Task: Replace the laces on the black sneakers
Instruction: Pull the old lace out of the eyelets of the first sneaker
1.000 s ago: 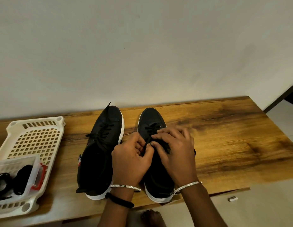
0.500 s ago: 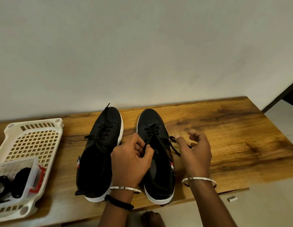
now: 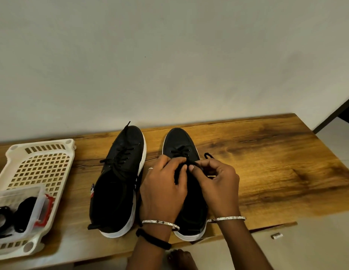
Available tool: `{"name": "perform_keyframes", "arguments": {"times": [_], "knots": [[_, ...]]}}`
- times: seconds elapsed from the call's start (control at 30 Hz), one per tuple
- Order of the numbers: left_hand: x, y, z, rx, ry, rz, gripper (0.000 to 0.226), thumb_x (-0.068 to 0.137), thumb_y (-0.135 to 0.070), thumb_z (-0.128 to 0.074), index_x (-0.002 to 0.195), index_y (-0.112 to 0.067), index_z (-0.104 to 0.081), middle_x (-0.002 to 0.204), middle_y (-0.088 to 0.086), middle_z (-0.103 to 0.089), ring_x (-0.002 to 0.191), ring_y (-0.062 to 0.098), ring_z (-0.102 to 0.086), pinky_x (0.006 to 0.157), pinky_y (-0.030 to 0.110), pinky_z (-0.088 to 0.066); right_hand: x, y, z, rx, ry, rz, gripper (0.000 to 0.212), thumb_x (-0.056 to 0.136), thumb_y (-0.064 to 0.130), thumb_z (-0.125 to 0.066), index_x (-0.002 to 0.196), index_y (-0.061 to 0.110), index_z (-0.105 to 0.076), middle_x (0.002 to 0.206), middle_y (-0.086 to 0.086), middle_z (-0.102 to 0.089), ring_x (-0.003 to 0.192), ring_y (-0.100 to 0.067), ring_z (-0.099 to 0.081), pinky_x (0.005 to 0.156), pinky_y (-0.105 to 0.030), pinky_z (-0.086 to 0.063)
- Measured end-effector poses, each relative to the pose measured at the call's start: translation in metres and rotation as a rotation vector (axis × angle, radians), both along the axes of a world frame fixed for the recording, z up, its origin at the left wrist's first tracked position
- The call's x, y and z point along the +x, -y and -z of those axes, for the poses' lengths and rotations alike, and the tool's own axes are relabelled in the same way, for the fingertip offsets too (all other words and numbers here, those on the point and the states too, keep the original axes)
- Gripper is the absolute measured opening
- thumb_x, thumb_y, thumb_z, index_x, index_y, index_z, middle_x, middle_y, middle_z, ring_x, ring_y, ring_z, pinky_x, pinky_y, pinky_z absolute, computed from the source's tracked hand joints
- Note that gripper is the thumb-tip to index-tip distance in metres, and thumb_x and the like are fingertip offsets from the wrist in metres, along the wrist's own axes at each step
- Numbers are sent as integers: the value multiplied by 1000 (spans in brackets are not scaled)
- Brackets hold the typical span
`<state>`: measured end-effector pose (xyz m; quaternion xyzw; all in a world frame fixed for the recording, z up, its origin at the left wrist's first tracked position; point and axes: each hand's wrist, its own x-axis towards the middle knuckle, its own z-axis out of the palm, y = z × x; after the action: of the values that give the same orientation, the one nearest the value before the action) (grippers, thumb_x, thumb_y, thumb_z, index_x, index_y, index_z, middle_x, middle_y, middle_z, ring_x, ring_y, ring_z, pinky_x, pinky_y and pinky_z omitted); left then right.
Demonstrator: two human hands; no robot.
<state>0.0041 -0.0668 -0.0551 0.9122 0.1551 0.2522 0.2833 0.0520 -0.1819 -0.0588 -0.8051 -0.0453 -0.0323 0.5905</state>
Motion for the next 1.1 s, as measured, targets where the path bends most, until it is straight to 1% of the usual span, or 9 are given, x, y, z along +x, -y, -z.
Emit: {"name": "perform_keyframes", "arguments": {"times": [0.2, 0.37, 0.47, 0.57, 0.7, 0.77, 0.83, 0.93, 1.1], "knots": [[3, 8, 0, 168, -50, -59, 22, 86, -28, -73, 107, -31, -71, 92, -6, -64, 67, 18, -63, 48, 29, -48, 4, 3, 3, 273, -222, -37, 12, 80, 7, -81, 76, 18, -79, 77, -5, -76, 80, -25, -74, 82, -46, -61], [7, 10, 1, 277, -63, -113, 21, 77, -26, -80, 94, -25, -67, 84, -5, -63, 58, 20, -59, 43, 26, -37, 4, 8, 0, 306, -279, -144, 11, 79, 2, -80, 76, 13, -79, 74, -9, -73, 78, -27, -73, 81, -46, -61], [8, 12, 1, 239, -12, -121, 14, 81, -25, -76, 85, -25, -63, 80, -7, -62, 60, 19, -59, 42, 27, -41, 5, 10, 2, 316, -266, -147, 11, 78, 0, -80, 76, 10, -79, 73, -10, -73, 75, -26, -72, 79, -40, -60], [10, 14, 1, -90, 44, -216, 17, 83, -26, -71, 73, -23, -58, 68, -9, -59, 61, 12, -57, 49, 29, -45, 5, 10, 7, 302, -256, -87, 8, 78, 5, -81, 75, 12, -78, 73, -13, -73, 75, -33, -72, 79, -49, -61], [22, 1, 6, -1019, 133, -292, 23, 88, -12, -70, 69, -12, -58, 57, -1, -54, 44, 13, -50, 43, 25, -37, 7, 10, 12, 279, -276, -22, 7, 72, 21, -82, 72, 16, -76, 75, -14, -73, 78, -38, -72, 78, -58, -59], [24, -6, 7, -1133, 59, -288, 21, 89, -12, -69, 72, -11, -57, 55, -1, -53, 40, 11, -47, 37, 23, -34, 8, 10, 11, 269, -270, -8, 8, 77, 14, -81, 71, 16, -76, 74, -13, -72, 78, -41, -70, 76, -58, -59], [24, -5, 6, -1049, 50, -303, 16, 86, -10, -72, 76, -13, -59, 57, -3, -56, 43, 14, -50, 40, 25, -38, 7, 8, 11, 250, -256, 3, 11, 78, 12, -80, 70, 17, -75, 71, -11, -71, 78, -43, -68, 74, -57, -58], [19, -1, 0, -680, 140, -282, 22, 76, -7, -69, 87, -21, -58, 78, -2, -61, 60, 14, -57, 55, 24, -48, 6, 7, 10, 240, -251, 14, 12, 79, 14, -80, 69, 18, -75, 71, -10, -70, 77, -41, -68, 73, -55, -59], [14, -1, 0, 13, 59, 69, 21, 76, -38, -64, 96, -32, -68, 99, -13, -57, 98, 12, -54, 78, 30, -44, 6, 6, 11, 211, -224, 25, 12, 79, 16, -80, 70, 21, -75, 69, -7, -71, 74, -41, -68, 70, -56, -58]]}}
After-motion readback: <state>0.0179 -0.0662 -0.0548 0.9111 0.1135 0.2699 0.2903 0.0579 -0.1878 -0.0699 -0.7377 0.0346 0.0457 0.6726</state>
